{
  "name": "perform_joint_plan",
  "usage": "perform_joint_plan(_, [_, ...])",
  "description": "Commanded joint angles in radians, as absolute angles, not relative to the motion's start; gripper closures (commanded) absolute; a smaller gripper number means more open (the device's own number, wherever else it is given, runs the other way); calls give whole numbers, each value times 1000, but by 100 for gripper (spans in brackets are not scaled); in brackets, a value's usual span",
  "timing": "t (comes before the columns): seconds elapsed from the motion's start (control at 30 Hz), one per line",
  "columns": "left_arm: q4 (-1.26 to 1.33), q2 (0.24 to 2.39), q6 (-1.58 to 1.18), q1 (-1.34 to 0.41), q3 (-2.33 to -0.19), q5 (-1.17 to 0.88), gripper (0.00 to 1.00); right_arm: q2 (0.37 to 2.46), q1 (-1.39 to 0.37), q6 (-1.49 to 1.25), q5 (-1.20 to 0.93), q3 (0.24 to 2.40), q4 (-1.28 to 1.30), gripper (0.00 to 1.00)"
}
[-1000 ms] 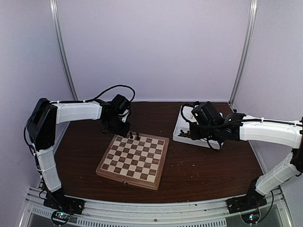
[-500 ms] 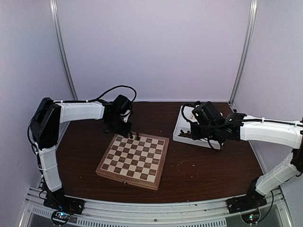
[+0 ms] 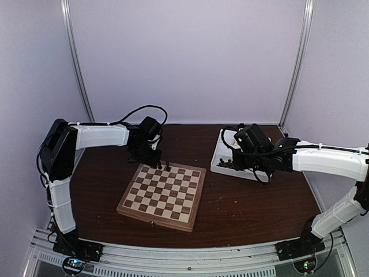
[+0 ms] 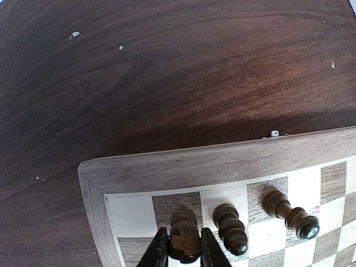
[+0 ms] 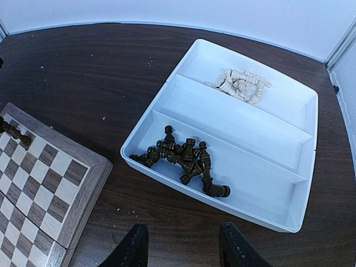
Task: Set up the chess pieces on the board
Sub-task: Place the chess piece on the chessboard.
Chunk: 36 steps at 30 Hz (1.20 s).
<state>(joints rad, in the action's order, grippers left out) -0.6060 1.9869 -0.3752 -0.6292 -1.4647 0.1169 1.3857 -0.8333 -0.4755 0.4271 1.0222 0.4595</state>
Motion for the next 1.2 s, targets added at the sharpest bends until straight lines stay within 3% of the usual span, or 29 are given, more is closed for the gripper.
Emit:
perform_joint_plan(0.0, [-586,2002,-362,-621,-1492,132,79,1364,-828,-474,454,1014,468,55])
perform_joint_plan(0.2, [-589,2002,-359,-621,-1495,126,72,1361,-827,-477,454,1014,468,55])
perform_joint_plan(1.17, [-695,1796,-335,-620,-1545,132,69,1404,-777,-438,424,1047,469,52])
